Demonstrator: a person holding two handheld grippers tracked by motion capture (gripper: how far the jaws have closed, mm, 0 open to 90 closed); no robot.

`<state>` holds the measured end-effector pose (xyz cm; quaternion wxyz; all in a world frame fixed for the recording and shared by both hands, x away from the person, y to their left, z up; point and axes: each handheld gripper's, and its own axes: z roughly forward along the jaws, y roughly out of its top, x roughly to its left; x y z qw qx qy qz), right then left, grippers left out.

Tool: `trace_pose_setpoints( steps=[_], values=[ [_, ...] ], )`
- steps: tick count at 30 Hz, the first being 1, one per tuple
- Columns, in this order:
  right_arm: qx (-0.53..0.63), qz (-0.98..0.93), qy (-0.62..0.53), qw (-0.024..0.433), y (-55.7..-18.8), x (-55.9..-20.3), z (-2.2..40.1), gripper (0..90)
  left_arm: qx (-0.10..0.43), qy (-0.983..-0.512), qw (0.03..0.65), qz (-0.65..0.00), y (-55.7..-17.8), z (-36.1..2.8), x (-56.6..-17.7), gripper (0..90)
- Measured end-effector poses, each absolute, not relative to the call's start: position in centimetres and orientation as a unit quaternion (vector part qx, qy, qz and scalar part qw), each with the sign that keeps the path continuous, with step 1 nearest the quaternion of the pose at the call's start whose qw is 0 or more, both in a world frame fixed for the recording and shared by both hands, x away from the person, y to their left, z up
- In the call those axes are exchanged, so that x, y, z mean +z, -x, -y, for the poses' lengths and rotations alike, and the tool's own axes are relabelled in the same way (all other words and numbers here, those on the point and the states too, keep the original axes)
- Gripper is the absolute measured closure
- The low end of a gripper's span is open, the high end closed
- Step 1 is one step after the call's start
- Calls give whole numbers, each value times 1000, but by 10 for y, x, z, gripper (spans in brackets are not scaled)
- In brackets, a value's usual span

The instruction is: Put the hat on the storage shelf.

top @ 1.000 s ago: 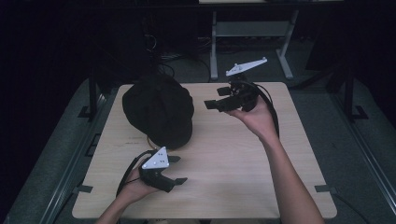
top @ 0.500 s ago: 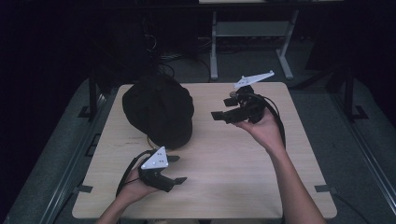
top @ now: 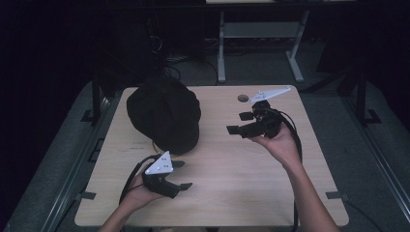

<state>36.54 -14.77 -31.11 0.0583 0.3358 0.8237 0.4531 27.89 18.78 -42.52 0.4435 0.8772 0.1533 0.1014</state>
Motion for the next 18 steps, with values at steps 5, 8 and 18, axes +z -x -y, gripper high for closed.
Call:
trace_pose_setpoints(
  steps=[5, 8, 18],
  values=[
    [447, -823, -347, 54, -359, -321, 159, 221, 100, -877, 444, -154, -280, -188, -425, 238],
    [448, -820, -352, 56, -356, -326, 166, 217, 100, -877, 444, -155, -279, -188, -425, 238],
    [449, -810, -373, 55, -345, -346, 189, 217, 98, -879, 440, -154, -280, -188, -427, 236]
  ],
)
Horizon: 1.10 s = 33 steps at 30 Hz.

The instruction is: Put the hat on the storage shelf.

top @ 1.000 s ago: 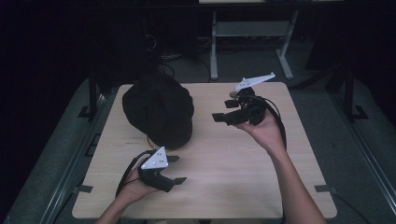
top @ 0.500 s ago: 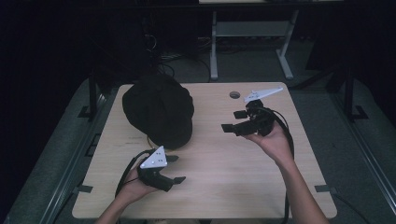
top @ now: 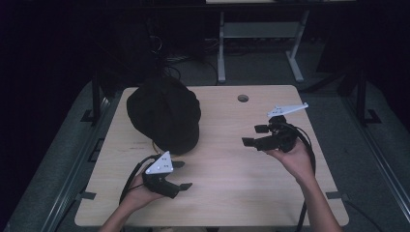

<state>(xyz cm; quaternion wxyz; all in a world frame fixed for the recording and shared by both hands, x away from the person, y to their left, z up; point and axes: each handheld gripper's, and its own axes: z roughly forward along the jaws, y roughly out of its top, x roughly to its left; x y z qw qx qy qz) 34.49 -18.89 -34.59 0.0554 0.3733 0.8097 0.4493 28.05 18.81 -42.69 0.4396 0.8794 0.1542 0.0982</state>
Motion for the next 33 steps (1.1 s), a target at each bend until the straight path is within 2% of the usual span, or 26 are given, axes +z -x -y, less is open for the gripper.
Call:
trace_pose_setpoints(
  steps=[16, 33],
  values=[
    [444, -803, -395, 45, -324, -375, 214, 217, 89, -874, 451, -157, -279, -188, -425, 234],
    [431, -803, -407, 56, -303, -392, 237, 217, 88, -877, 445, -161, -280, -188, -427, 233]
  ],
)
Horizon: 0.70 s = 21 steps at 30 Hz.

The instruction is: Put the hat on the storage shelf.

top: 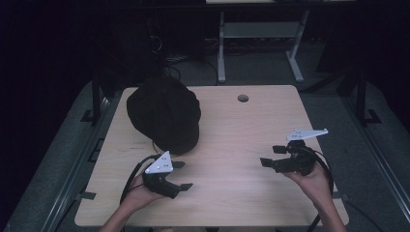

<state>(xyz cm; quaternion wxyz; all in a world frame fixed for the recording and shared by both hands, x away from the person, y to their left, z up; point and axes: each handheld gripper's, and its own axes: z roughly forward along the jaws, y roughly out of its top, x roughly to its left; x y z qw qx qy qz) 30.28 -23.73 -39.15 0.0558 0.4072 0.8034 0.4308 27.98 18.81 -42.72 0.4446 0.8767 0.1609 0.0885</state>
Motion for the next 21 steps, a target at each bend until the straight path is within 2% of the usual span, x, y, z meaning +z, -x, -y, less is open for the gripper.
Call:
trace_pose_setpoints(
  steps=[21],
  values=[
    [435, -792, -424, 50, -273, -418, 259, 212, 90, -876, 444, -165, -280, -189, -429, 232]
  ],
)
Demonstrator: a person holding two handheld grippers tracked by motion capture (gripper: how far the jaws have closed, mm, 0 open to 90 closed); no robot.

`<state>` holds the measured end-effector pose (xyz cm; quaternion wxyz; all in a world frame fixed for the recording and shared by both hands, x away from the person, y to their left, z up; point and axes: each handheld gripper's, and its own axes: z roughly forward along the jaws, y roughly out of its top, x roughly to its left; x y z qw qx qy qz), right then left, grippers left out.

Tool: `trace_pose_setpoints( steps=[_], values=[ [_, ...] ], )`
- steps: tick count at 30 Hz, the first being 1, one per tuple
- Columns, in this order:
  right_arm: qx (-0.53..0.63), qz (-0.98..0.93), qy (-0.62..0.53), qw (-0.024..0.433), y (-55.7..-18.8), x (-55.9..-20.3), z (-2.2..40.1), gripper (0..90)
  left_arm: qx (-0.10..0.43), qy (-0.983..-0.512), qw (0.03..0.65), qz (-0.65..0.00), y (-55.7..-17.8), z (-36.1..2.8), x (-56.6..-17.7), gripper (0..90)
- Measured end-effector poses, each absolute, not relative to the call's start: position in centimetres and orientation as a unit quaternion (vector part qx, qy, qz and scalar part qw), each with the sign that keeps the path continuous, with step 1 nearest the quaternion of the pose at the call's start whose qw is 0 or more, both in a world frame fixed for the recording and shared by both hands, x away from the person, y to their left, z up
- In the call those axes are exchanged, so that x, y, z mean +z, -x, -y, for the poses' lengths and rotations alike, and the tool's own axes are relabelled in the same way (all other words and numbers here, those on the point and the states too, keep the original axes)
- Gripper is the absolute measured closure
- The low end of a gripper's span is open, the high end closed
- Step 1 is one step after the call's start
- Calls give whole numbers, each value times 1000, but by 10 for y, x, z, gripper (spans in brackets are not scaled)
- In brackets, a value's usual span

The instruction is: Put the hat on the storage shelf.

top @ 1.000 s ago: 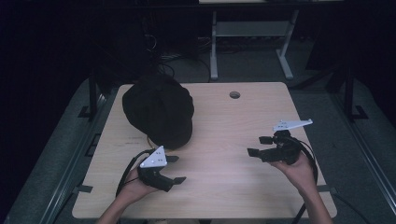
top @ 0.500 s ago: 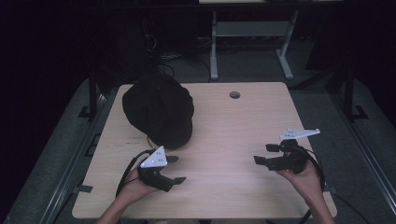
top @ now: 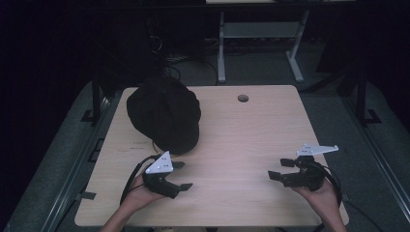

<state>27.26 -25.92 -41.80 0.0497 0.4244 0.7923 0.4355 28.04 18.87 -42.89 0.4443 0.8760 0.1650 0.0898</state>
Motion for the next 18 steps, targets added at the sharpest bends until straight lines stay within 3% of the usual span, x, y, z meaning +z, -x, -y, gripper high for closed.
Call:
trace_pose_setpoints(
  steps=[18],
  values=[
    [443, -792, -419, 43, -249, -438, 256, 202, 82, -876, 447, -165, -280, -184, -429, 231]
  ],
)
